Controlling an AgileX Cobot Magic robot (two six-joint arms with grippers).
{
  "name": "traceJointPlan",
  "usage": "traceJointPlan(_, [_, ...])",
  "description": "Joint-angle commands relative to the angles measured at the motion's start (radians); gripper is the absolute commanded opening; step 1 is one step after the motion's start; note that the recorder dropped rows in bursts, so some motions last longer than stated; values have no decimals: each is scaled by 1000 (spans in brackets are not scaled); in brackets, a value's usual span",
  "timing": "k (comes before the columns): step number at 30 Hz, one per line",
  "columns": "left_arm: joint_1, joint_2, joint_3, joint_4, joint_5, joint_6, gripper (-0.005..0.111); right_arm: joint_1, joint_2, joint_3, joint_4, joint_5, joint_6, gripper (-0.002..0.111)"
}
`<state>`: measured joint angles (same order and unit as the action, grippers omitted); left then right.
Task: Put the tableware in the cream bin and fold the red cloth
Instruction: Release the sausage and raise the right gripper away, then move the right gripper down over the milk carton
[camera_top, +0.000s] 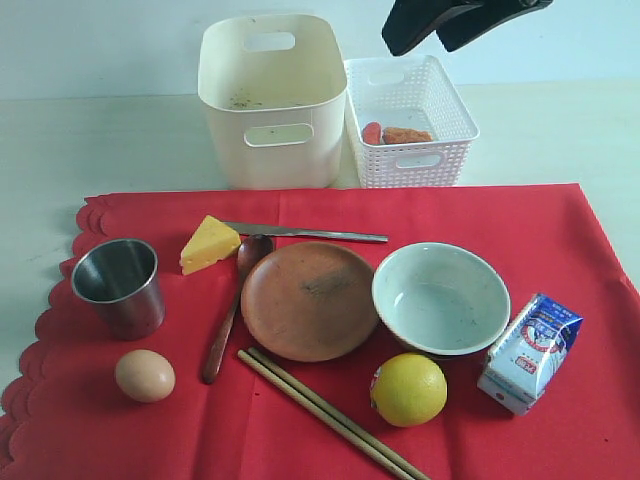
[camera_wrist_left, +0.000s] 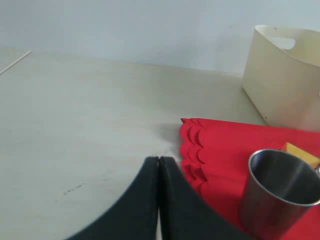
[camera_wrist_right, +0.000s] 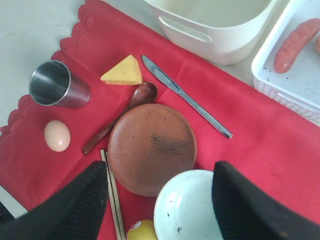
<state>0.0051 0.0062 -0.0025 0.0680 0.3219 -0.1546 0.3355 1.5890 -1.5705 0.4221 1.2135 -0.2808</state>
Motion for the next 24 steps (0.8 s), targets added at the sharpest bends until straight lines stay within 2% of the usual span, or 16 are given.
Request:
traceJointPlan(1, [-6,-6,3,-1,-3,-2,1,2,-63,57,-66,8,32,58])
traceJointPlan(14, [-6,-6,3,-1,-3,-2,1,2,-251,312,-250,8,109,58])
traceJointPlan(22, [-6,-6,3,-1,-3,-2,1,2,-303,512,-283,8,109,58])
traceJointPlan(24, [-6,-6,3,-1,-3,-2,1,2,-303,552,-305,8,109,62])
